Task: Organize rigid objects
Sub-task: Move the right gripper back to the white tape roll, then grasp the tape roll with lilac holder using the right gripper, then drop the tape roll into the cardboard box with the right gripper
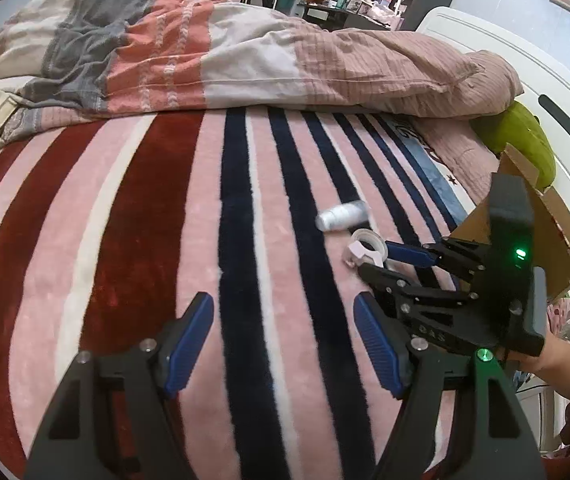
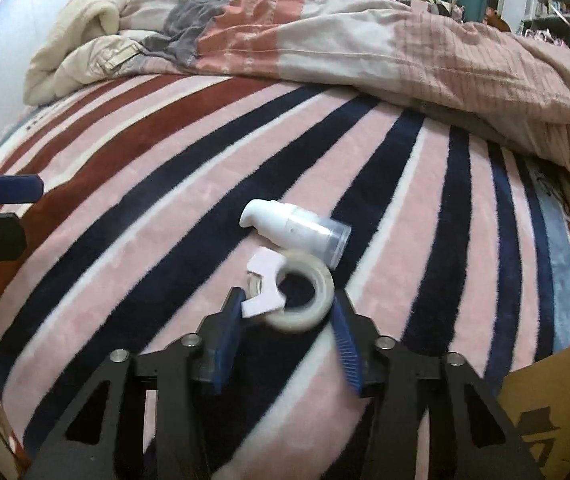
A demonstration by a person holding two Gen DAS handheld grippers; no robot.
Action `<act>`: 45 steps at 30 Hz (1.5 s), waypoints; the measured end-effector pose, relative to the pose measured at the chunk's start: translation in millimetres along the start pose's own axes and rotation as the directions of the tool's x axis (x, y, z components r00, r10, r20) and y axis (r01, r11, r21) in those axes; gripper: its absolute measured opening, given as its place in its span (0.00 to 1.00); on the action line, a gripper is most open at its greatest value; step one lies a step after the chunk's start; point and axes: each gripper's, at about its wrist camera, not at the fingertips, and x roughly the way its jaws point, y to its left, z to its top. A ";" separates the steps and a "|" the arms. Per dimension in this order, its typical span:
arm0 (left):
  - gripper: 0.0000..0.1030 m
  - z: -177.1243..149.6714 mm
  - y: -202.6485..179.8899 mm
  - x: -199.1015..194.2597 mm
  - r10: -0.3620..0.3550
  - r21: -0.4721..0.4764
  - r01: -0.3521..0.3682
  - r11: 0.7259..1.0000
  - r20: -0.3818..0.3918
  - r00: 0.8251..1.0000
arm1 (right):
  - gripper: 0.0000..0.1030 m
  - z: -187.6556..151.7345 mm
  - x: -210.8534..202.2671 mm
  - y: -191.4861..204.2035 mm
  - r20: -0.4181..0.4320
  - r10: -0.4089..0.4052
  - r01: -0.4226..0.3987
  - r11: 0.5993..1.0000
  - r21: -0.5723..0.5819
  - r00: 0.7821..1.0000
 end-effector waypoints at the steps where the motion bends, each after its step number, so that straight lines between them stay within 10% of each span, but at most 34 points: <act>1: 0.67 1.0 -2.7 -2.4 -0.008 0.004 0.008 1.000 0.003 1.000 | 0.31 0.2 -6.7 1.9 0.007 0.008 -0.008 1.000 -0.012 1.000; 12: 0.67 27.4 -63.9 -46.7 -0.201 0.060 0.199 0.978 0.049 0.978 | 0.31 10.0 -115.5 30.4 0.169 0.216 -0.189 0.969 -0.161 0.962; 16: 0.51 42.4 -92.6 -59.1 -0.238 0.109 0.230 0.967 0.067 0.969 | 0.31 12.2 -154.4 27.7 0.233 0.245 -0.201 0.960 -0.195 0.941; 20: 0.32 58.4 -128.8 -58.9 -0.289 0.177 0.277 0.944 0.046 0.956 | 0.31 6.0 -186.4 15.7 0.297 0.217 -0.155 0.963 -0.219 0.930; 25: 0.32 78.2 -183.8 -42.0 -0.306 0.255 0.296 0.921 0.002 0.952 | 0.31 -3.4 -209.6 -24.8 0.330 0.140 -0.084 0.980 -0.179 0.933; 39: 0.33 95.6 -267.3 42.2 -0.342 0.289 0.398 0.871 -0.225 0.912 | 0.31 -33.1 -209.1 -127.8 0.150 0.024 -0.023 1.000 -0.012 0.988; 42: 0.56 97.2 -270.7 42.5 -0.295 0.312 0.356 0.881 -0.226 0.928 | 0.42 -35.3 -205.2 -137.3 0.102 0.019 -0.022 0.999 0.028 0.995; 45: 0.59 100.6 -262.7 32.2 -0.303 0.308 0.356 0.882 -0.207 0.930 | 0.53 -37.0 -207.3 -140.1 0.103 0.014 -0.020 0.998 0.053 0.995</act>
